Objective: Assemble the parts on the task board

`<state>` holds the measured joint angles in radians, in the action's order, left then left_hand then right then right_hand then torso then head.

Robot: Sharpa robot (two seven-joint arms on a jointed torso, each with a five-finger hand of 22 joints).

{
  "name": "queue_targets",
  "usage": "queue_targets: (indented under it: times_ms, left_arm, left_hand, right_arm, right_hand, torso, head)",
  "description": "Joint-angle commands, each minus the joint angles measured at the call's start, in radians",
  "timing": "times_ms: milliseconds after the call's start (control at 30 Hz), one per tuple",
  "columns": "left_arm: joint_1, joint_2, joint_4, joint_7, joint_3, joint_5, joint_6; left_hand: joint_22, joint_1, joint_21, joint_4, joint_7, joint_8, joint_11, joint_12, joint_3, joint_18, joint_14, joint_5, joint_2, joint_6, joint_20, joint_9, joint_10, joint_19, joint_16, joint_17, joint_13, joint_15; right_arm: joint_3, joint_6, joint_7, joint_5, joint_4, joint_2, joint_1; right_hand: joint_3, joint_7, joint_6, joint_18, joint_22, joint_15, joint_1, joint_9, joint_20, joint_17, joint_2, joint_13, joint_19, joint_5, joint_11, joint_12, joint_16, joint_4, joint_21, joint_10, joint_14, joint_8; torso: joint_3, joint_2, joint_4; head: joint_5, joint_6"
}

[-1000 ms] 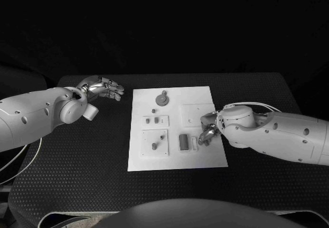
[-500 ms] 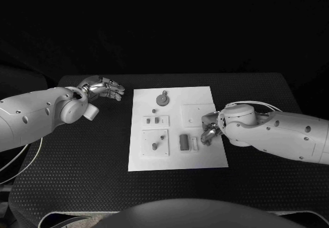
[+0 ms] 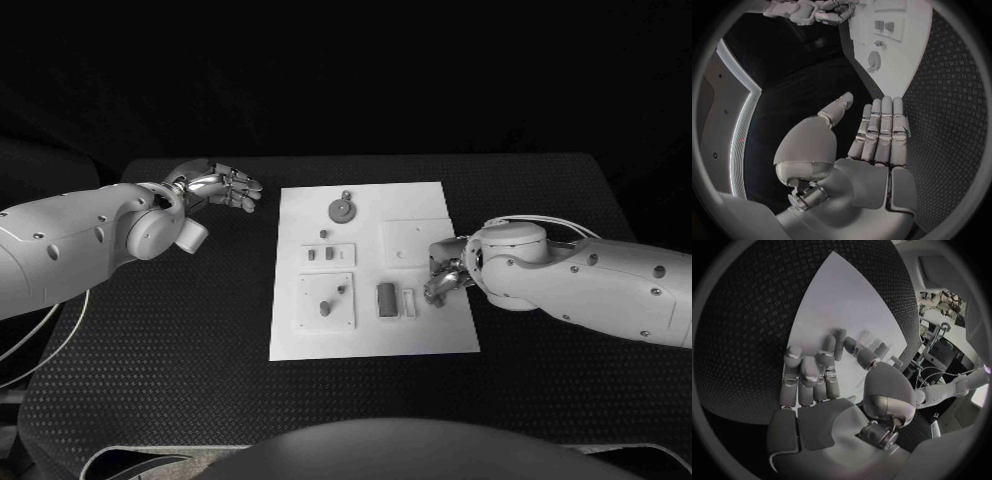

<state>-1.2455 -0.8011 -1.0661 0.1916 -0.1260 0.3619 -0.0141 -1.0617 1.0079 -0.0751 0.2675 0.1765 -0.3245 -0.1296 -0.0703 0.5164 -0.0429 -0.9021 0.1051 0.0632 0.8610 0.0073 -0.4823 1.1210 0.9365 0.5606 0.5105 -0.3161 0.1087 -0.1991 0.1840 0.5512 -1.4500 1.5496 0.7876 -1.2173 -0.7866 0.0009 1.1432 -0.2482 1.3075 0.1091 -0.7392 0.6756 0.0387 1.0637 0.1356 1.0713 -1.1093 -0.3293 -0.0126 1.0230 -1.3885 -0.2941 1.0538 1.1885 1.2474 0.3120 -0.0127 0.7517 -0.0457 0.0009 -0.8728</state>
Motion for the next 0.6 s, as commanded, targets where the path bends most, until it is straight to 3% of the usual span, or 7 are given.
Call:
queue_targets:
  times_ms: [33,233,467,600]
  left_arm:
    - [-0.001,0.002,-0.001,0.004,0.000,-0.005,0.013]
    - [-0.001,0.002,0.000,0.003,0.000,-0.005,0.013]
    - [-0.001,0.002,-0.001,0.002,0.000,-0.005,0.014]
    - [-0.001,0.002,-0.001,0.002,0.000,-0.005,0.015]
  left_hand:
    - [0.001,-0.006,-0.001,-0.005,0.000,-0.003,-0.004,-0.004,-0.001,-0.007,-0.003,0.005,-0.002,-0.010,0.002,0.001,0.002,-0.004,-0.005,0.002,0.001,0.000]
    - [0.001,-0.005,-0.001,-0.005,0.000,-0.003,-0.004,-0.004,0.000,-0.007,-0.003,0.005,-0.002,-0.010,0.002,0.001,0.002,-0.004,-0.005,0.002,0.001,0.000]
    - [0.001,-0.004,-0.001,-0.005,0.000,-0.003,-0.004,-0.004,0.000,-0.007,-0.003,0.005,-0.002,-0.010,0.002,0.001,0.002,-0.004,-0.006,0.003,0.002,0.000]
    - [0.001,-0.004,-0.001,-0.004,0.000,-0.003,-0.004,-0.004,0.001,-0.007,-0.003,0.005,-0.002,-0.010,0.002,0.001,0.002,-0.004,-0.006,0.003,0.002,0.000]
  right_arm:
    - [-0.022,-0.006,0.033,0.022,0.003,0.027,0.026]
    - [-0.020,-0.091,0.025,0.120,0.038,0.067,0.006]
    - [-0.018,-0.116,0.026,0.208,0.073,0.095,-0.015]
    - [-0.018,-0.156,0.027,0.328,0.081,0.097,-0.018]
  right_hand:
    - [-0.007,0.096,-0.122,-0.014,0.020,0.000,-0.181,-0.002,-0.008,0.002,-0.171,-0.002,-0.003,-0.002,-0.001,0.007,-0.005,-0.001,0.007,0.008,0.008,-0.064]
    - [-0.010,0.092,-0.111,-0.014,0.018,0.002,-0.184,-0.001,-0.007,0.010,-0.162,-0.005,-0.009,-0.013,-0.005,0.007,-0.009,-0.001,0.011,0.016,0.021,-0.059]
    - [-0.011,0.090,-0.107,-0.014,0.018,0.003,-0.186,-0.001,-0.006,0.013,-0.158,-0.006,-0.012,-0.016,-0.007,0.007,-0.011,-0.001,0.013,0.019,0.026,-0.057]
    - [-0.012,0.089,-0.104,-0.014,0.017,0.004,-0.187,-0.001,-0.006,0.016,-0.156,-0.007,-0.013,-0.018,-0.008,0.008,-0.013,-0.001,0.014,0.021,0.029,-0.055]
  torso:
    - [0.0004,0.000,-0.0004]
    - [0.0014,0.000,0.0000]
    - [0.0015,0.000,0.0002]
    - [0.0015,0.000,0.0008]
  head:
    - [0.001,0.000]
    - [0.001,0.000]
    - [0.001,0.000]
    - [0.001,0.000]
